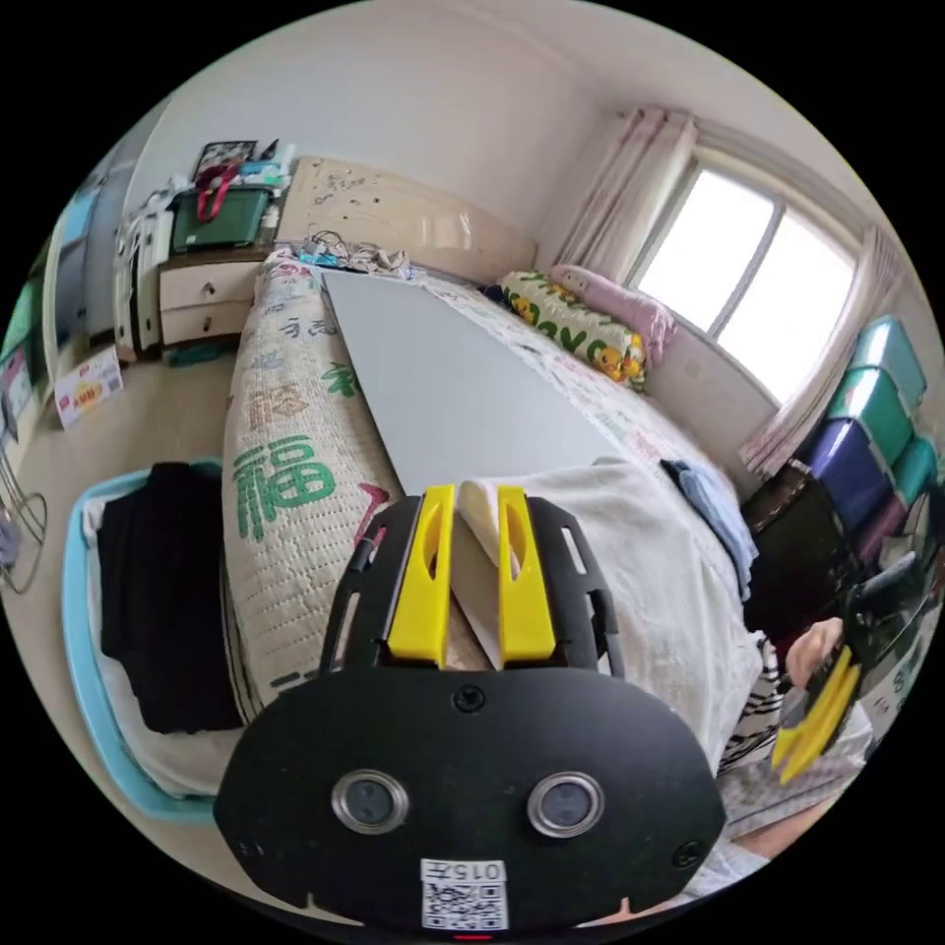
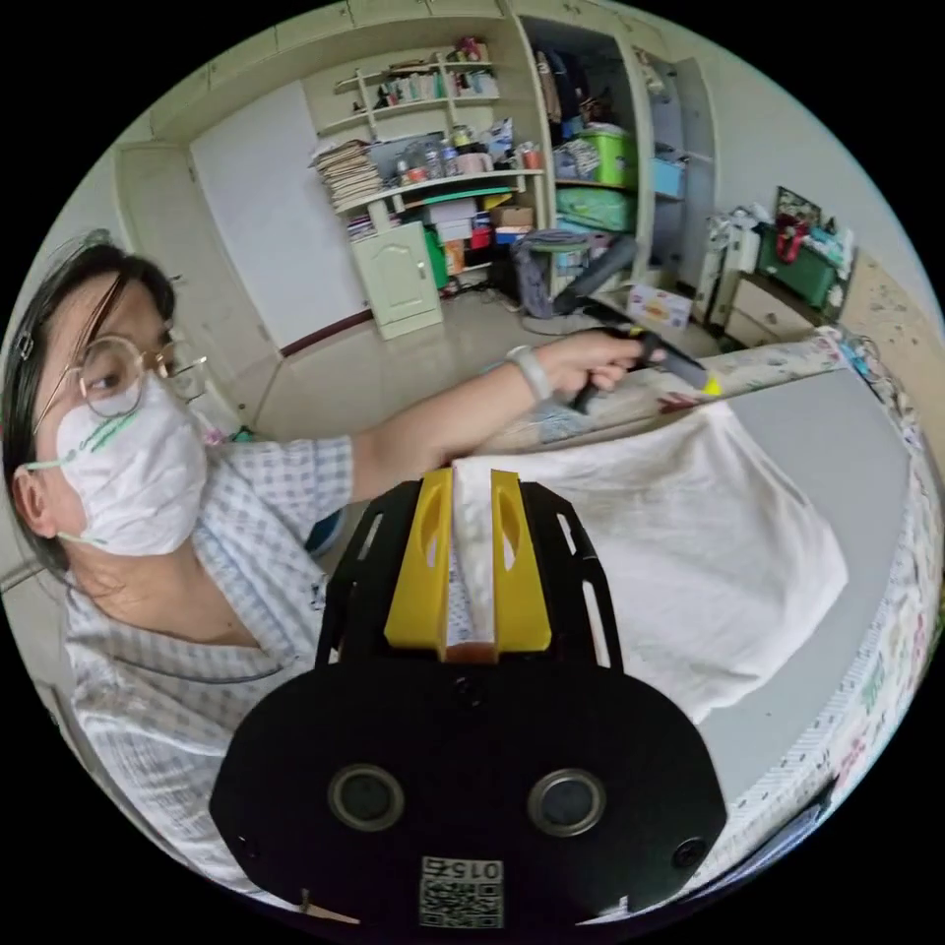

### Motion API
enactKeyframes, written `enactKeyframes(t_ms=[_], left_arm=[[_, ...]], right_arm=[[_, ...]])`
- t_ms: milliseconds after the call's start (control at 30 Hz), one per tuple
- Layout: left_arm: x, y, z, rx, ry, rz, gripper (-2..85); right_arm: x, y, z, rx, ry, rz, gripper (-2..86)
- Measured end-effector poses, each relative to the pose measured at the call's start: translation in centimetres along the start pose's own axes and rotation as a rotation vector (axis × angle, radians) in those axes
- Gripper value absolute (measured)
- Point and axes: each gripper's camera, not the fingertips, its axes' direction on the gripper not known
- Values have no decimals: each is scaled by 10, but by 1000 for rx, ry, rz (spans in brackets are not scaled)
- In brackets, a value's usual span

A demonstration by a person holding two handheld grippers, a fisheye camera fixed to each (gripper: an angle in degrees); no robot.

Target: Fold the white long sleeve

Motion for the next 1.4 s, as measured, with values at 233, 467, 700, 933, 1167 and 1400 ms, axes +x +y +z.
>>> enactKeyframes(t_ms=[233, 467, 700, 933, 1167, 1400], left_arm=[[-112, 3, 13, -22, 258, -213, 130], [-169, -31, 60, -105, 464, -268, 140], [-193, -81, 66, -106, 457, -284, 141], [-213, -151, 59, -100, 426, -299, 95], [-215, -243, 37, -82, 415, -254, 67], [-206, -334, 11, -82, 390, -233, 66]], right_arm=[[111, 4, -12, 4, 362, 349, 47], [160, 2, 44, -79, 329, 421, -2], [165, -28, 80, -71, 307, 289, -8], [183, -41, 98, -108, 206, 316, -4], [230, 9, 51, 61, 323, 553, 118], [287, 68, 97, 111, 75, 790, 123]])
